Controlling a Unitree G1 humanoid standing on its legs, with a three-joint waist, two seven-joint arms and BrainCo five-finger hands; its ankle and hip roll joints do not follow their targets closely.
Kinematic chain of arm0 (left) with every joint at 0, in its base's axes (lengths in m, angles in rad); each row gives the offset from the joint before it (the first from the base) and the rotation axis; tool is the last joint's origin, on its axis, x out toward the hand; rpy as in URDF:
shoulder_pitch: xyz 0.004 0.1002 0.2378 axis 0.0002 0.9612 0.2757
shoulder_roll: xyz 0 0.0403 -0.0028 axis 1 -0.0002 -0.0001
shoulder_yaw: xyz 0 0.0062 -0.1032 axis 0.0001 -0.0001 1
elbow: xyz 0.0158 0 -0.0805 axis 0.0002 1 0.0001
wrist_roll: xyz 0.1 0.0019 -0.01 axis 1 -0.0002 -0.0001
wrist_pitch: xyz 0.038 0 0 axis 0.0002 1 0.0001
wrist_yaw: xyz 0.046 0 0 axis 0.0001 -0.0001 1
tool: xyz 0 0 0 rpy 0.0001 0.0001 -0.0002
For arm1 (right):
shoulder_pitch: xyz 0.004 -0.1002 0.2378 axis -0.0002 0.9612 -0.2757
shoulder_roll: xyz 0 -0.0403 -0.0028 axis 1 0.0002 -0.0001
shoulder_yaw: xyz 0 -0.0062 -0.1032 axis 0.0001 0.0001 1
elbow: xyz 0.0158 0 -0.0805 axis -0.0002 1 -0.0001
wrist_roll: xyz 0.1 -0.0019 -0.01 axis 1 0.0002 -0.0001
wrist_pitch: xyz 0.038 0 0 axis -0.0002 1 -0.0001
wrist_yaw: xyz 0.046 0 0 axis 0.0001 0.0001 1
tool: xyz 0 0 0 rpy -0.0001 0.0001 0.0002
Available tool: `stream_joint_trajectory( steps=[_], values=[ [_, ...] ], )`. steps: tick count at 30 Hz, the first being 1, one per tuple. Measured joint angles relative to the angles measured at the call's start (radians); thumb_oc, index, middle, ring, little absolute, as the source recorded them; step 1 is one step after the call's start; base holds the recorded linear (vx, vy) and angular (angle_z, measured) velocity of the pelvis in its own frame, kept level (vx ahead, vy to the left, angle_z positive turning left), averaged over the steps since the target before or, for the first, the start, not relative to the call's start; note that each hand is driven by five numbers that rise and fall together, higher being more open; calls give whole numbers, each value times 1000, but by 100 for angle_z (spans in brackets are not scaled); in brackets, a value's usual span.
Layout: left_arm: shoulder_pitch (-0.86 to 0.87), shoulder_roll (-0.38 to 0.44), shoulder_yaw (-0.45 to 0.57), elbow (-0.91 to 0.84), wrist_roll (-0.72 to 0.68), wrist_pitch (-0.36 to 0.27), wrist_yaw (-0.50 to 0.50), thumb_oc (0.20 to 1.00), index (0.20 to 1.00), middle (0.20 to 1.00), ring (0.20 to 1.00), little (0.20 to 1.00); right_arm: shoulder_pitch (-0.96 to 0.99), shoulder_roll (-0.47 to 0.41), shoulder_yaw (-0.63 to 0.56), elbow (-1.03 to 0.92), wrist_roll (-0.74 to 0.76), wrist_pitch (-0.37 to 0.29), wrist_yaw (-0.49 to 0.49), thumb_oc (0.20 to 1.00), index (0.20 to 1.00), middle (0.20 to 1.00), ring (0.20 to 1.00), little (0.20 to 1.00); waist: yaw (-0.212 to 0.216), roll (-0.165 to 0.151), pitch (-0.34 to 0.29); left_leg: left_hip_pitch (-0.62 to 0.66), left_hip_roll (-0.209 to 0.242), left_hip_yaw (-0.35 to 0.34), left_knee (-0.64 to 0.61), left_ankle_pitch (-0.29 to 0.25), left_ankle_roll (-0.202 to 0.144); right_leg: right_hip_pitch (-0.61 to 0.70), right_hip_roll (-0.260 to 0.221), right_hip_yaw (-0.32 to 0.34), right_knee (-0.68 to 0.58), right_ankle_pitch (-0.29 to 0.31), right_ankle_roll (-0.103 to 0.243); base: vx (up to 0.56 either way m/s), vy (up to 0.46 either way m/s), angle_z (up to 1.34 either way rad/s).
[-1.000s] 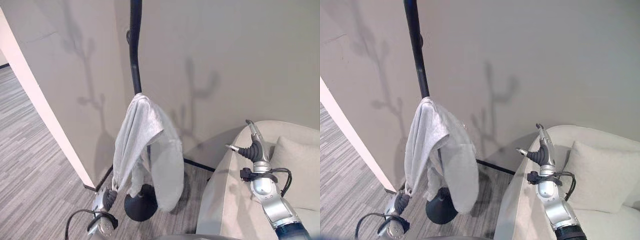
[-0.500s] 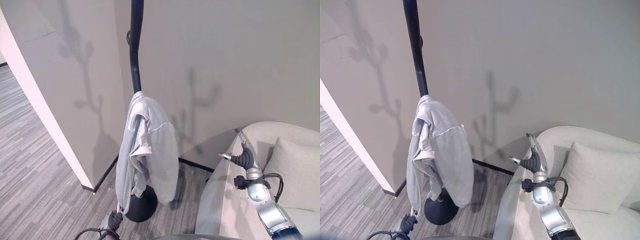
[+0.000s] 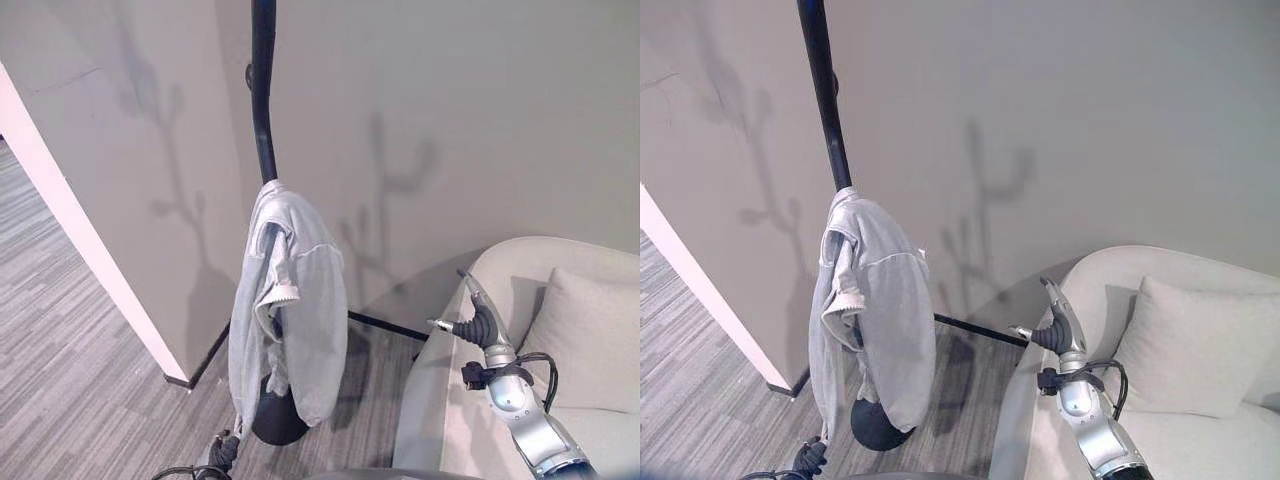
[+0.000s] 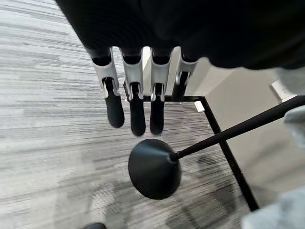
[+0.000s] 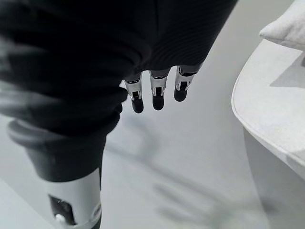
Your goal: Hang the clothes on the sofa on the clothes rack.
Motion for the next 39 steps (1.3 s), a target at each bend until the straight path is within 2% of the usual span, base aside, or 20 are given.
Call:
stream_joint_trajectory(
  steps=[10, 11, 15, 18, 19, 22, 23, 25, 27, 30, 39],
  values=[
    [33, -9, 1, -19, -77, -5, 4, 1000, 1000, 1000, 1000, 1000, 8, 5, -1, 13, 0, 2, -12, 1000, 1000, 1000, 1000, 1000, 0, 10, -2, -2, 0, -8, 0, 0, 0, 1, 0, -8, 0, -1, -2, -3, -4, 1],
    [46, -15, 16, -19, -130, -15, -6, 1000, 1000, 1000, 1000, 1000, 8, 8, -1, 38, 2, 2, -13, 1000, 1000, 1000, 1000, 1000, 1, 11, -2, -3, 0, -9, 0, 0, 0, 1, 0, -9, 0, -2, -2, 0, 0, 0],
    [63, -57, 181, -13, -357, -37, -60, 1000, 1000, 1000, 1000, 1000, 8, 48, -2, 106, 30, 18, -27, 1000, 1000, 1000, 1000, 1000, 4, 15, -4, -5, 0, -9, 0, 0, -1, 0, 0, -9, 0, -3, 0, 0, 0, 0],
    [50, -76, 320, -11, -604, -40, -139, 1000, 1000, 1000, 1000, 1000, 8, 74, -1, 129, 58, 42, -31, 1000, 1000, 1000, 1000, 1000, 5, 26, -9, -6, 0, -11, 0, 0, -1, -1, 0, -10, 0, -4, 1, 4, -4, 1],
    [48, -84, 404, -30, -752, -42, -165, 1000, 1000, 1000, 1000, 1000, 9, 76, -3, 129, 58, 52, -31, 1000, 1000, 1000, 1000, 1000, 6, 29, -10, -7, 0, -15, 0, 0, -1, 0, 0, -12, 0, -5, 0, 16, -17, 6],
    [49, -76, 413, -47, -892, -45, -175, 1000, 1000, 1000, 1000, 1000, 9, 75, -10, 129, 58, 71, -31, 1000, 1000, 1000, 1000, 1000, 11, 34, -13, -8, -1, -22, 1, 0, -1, 1, 0, -15, 0, -8, -1, 21, -28, 8],
    [55, -87, 472, -90, -968, -60, -175, 1000, 1000, 1000, 1000, 1000, 10, 77, -11, 130, 58, 77, -31, 1000, 1000, 1000, 1000, 1000, 16, 34, -13, -9, -1, -26, 6, 4, 2, 2, 1, -20, 0, -9, -1, 11, -23, 10],
    [49, -79, 504, -106, -1044, -96, -170, 1000, 1000, 1000, 1000, 1000, 10, 80, -13, 138, 68, 83, -32, 1000, 1000, 1000, 1000, 1000, 25, 33, -13, -12, 0, -35, 6, 6, 1, 2, 1, -35, 0, -12, -2, 40, -35, 13],
    [35, -81, 590, -108, -1082, -126, -163, 1000, 1000, 1000, 1000, 1000, 18, 102, -43, 161, 78, 83, -34, 1000, 1000, 1000, 1000, 1000, 34, 30, -14, -13, 0, -40, 6, 7, 0, 5, 2, -41, 0, -15, -3, 35, -17, 11],
    [24, -71, 594, -106, -1132, -149, -139, 1000, 1000, 1000, 1000, 1000, 42, 111, -47, 162, 90, 83, -36, 1000, 1000, 1000, 1000, 1000, 37, 30, -14, -14, 0, -47, 6, 7, 0, 6, 2, -44, 0, -17, -3, 0, -1, 6],
    [7, -74, 584, -50, -1134, -145, -136, 1000, 1000, 1000, 1000, 1000, 47, 111, -46, 180, 96, 83, -40, 1000, 1000, 1000, 1000, 1000, 37, 19, -9, -16, -1, -58, 6, 5, -9, 11, 1, -61, 0, -19, -4, 2, 3, 4]
  ],
)
